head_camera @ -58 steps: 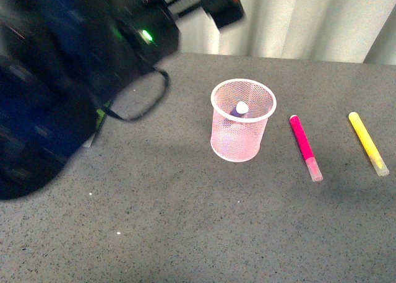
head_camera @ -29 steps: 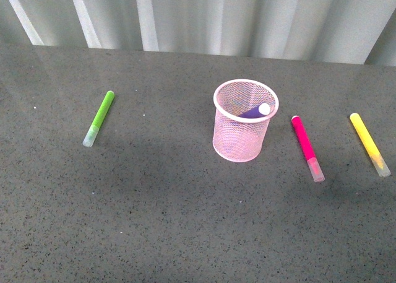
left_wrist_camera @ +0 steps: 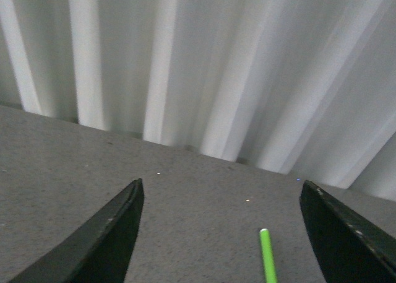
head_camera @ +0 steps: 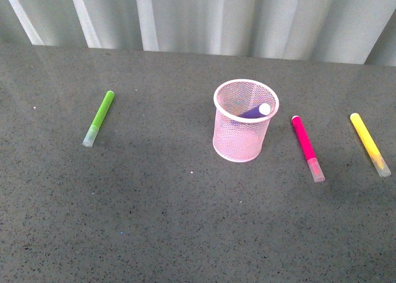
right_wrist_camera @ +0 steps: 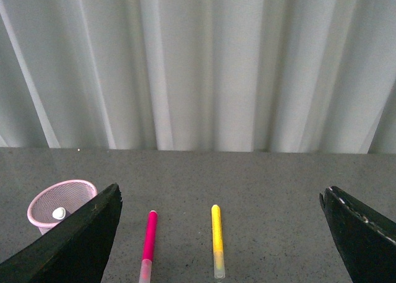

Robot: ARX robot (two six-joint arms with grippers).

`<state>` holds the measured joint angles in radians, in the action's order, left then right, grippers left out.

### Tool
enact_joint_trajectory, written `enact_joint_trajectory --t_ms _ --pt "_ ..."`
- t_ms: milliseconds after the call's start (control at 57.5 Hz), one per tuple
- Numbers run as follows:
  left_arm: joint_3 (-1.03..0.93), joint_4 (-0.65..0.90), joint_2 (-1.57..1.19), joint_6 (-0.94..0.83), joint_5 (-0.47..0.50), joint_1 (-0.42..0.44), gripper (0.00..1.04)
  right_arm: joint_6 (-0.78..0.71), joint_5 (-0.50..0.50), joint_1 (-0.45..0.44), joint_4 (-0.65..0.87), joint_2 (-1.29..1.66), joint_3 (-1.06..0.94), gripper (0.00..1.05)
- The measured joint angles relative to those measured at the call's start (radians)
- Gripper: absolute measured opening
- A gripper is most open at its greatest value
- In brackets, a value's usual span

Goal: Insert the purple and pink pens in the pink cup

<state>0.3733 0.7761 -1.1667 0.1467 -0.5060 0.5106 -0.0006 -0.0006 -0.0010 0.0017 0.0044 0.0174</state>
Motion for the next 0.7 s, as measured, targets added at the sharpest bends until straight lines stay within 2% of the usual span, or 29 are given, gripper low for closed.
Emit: enact_joint_trajectory --t_ms 157,261,383,696 --pt "-0.125 -0.008 0.144 -0.102 0.103 -0.096 0.53 0.0 0.0 0.0 0.0 0.0 0.0 0.98" --pt "-0.206 -0.052 0.263 -0.128 0.195 -0.189 0.25 0.0 0.0 0.0 0.0 0.0 0.0 0.98" --pt "-0.25 -0.098 0.354 -0.128 0.258 -0.249 0.03 0.0 0.0 0.0 0.0 0.0 0.0 0.98" --pt "-0.322 -0.237 0.567 -0.139 0.373 -0.371 0.04 0.0 0.0 0.0 0.0 0.0 0.0 0.98"
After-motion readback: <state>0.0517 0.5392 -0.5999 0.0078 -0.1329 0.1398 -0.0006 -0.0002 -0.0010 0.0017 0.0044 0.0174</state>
